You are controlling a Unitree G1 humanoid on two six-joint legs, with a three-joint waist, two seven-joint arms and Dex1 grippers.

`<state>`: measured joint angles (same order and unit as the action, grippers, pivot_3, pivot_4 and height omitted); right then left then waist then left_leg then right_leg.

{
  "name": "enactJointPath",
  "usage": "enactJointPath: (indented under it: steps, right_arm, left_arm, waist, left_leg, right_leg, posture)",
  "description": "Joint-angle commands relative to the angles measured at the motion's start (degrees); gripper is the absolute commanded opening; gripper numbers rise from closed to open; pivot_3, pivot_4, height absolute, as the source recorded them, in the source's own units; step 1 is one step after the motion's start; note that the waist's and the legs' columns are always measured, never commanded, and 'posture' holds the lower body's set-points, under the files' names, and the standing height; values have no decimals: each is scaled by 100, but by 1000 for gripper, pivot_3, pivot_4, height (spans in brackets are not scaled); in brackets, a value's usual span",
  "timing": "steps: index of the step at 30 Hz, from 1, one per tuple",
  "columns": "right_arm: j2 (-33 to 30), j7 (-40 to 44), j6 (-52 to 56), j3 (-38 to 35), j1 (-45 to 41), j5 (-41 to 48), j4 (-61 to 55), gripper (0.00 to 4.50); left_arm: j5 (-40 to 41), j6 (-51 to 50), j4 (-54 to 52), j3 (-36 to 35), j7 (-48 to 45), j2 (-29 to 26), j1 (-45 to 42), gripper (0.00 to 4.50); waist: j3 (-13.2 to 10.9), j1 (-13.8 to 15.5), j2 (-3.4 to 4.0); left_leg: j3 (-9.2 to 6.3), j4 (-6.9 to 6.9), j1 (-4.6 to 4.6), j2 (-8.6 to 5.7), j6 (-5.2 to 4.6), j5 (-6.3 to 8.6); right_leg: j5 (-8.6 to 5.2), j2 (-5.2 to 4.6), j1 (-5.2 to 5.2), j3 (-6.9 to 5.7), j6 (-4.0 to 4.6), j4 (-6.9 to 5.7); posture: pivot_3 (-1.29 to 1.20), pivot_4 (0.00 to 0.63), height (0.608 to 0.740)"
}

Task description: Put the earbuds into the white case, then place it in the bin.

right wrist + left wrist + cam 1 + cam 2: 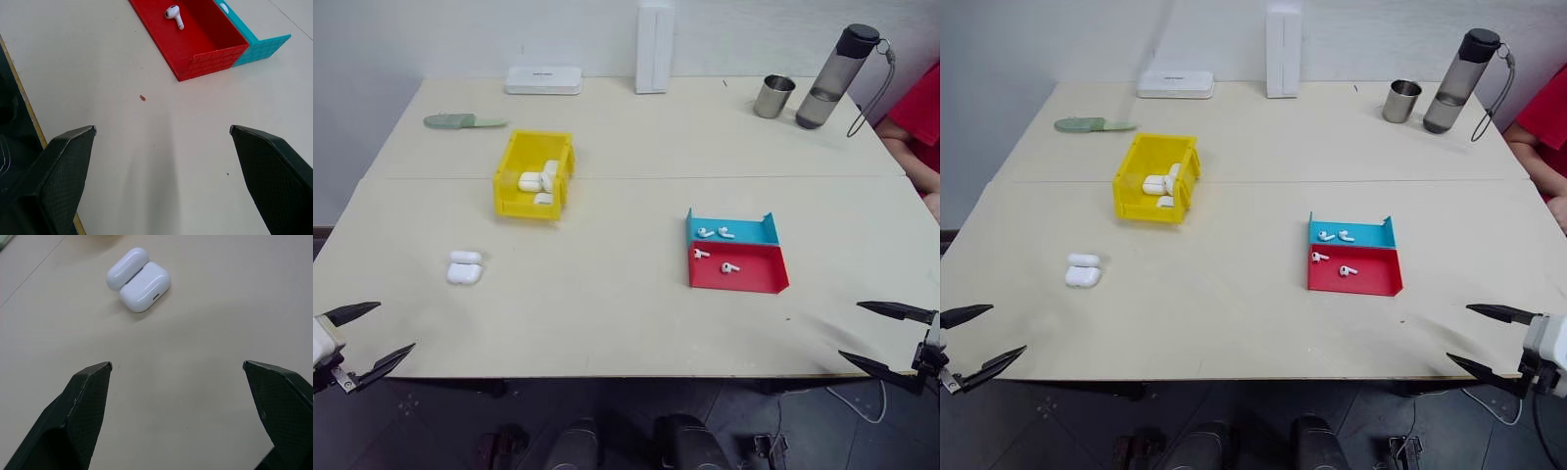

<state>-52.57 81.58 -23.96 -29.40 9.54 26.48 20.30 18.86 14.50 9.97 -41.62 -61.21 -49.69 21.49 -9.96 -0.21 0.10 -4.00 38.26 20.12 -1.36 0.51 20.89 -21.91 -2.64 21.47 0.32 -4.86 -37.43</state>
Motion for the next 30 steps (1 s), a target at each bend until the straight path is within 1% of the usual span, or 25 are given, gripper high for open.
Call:
enactJointPath:
  steps: [1, 3, 4, 7, 9, 11, 15, 17, 20, 24, 26, 28, 30]
  right_arm:
    - [-5, 52, -59, -6, -81, 113, -118, 4452]
    - [46, -54, 54, 42, -133, 127, -240, 4452]
    - [151, 18, 163, 64, -189, 386, -489, 4452]
    - [617, 117, 322, 277, -422, 1108, -1434, 4452]
    - [909, 23, 417, 466, -557, 1323, -1930, 4452]
    - [1134, -77, 577, 614, -632, 1489, -2309, 4452]
    - [1528, -77, 651, 913, -769, 1681, -2762, 4452]
    - [1685, 3, 632, 1046, -833, 1715, -2835, 4452]
    - [1832, 75, 542, 1161, -947, 1627, -2763, 4452]
    - [1909, 274, 388, 1268, -1063, 1469, -2496, 4452]
    - [1916, 309, 359, 1297, -1086, 1447, -2425, 4452]
    - [1914, 321, 359, 1307, -1119, 1435, -2378, 4452]
    - [1911, 324, 365, 1324, -1165, 1419, -2329, 4452]
  left_arm:
    - [206, -51, -36, -201, 8, -4, 67, 4500]
    - [205, -194, -80, -258, 114, 3, 93, 4500]
    - [355, -430, -139, -327, 62, -22, 136, 4500]
    - [1095, -1758, -456, -722, -4, -124, 365, 4500]
    - [1305, -2651, -618, -1012, 179, -176, 630, 4500]
    - [1412, -3208, -729, -1290, 291, -161, 860, 4500]
    - [1814, -4763, -927, -1949, 687, -152, 1268, 4500]
    - [1931, -5888, -1106, -2193, 971, -351, 1476, 4500]
    - [2118, -6927, -1449, -2415, 1193, -609, 1465, 4500]
    - [2475, -8393, -2162, -2292, 1712, -1028, 902, 4500]
    - [2588, -9179, -2373, -2023, 2196, -1319, 190, 4500]
    - [2543, -9804, -2540, -1541, 2693, -1576, -620, 4500]
    - [2532, -10129, -2632, -907, 2952, -1732, -1368, 4500]
  waist:
    - [0, 0, 0]
    - [0, 0, 0]
    - [0, 0, 0]
    - [-1, -54, -3]
    - [-2, -95, -4]
    - [-1, -117, -1]
    - [-1, -121, -5]
    - [0, -119, -10]
    - [0, -71, -15]
    - [2, 28, -17]
    - [2, 43, -16]
    - [1, 50, -15]
    - [1, 16, -15]
  left_leg:
    - [0, 0, 0, 0, 0, 0]
    - [0, 0, 0, 0, 0, 0]
    - [0, 0, 0, 0, 0, 0]
    - [-2, 0, -1, 5, 2, -1]
    - [-5, 1, -2, 10, 5, -1]
    - [-7, 4, -2, 8, 5, -1]
    - [-10, 2, -3, 4, 3, 0]
    - [-11, 4, -2, 5, 3, 0]
    - [-14, 9, -2, 3, 3, 0]
    - [-15, 17, -2, 2, 4, -1]
    - [-17, 16, -1, 1, 4, -1]
    - [-18, 15, -1, -1, 5, -1]
    - [-18, 14, -1, -1, 7, -2]
  right_leg:
    - [0, 0, 0, 0, 0, 0]
    - [0, 0, 0, 0, 0, -1]
    - [0, 0, 0, 0, 0, -2]
    - [0, 2, 2, -2, 0, -10]
    - [0, 4, 2, -5, 0, -21]
    - [0, 3, 3, -6, 0, -22]
    - [0, 0, 3, -6, 0, -23]
    - [0, 0, 3, -6, 0, -22]
    - [0, -1, 1, -6, 0, -26]
    - [0, -2, 0, -5, 0, -27]
    - [0, -2, 0, -6, 0, -28]
    - [0, -2, 2, -6, 0, -31]
    - [0, -2, 4, -5, 0, -33]
  posture:
    - [0, 150, 740]
    - [0, 150, 740]
    - [0, 150, 740]
    - [0, 150, 740]
    - [0, 150, 740]
    - [0, 150, 740]
    - [0, 150, 740]
    - [0, 150, 740]
    - [0, 150, 740]
    - [0, 150, 740]
    - [0, 150, 740]
    - [0, 150, 740]
    - [0, 150, 740]
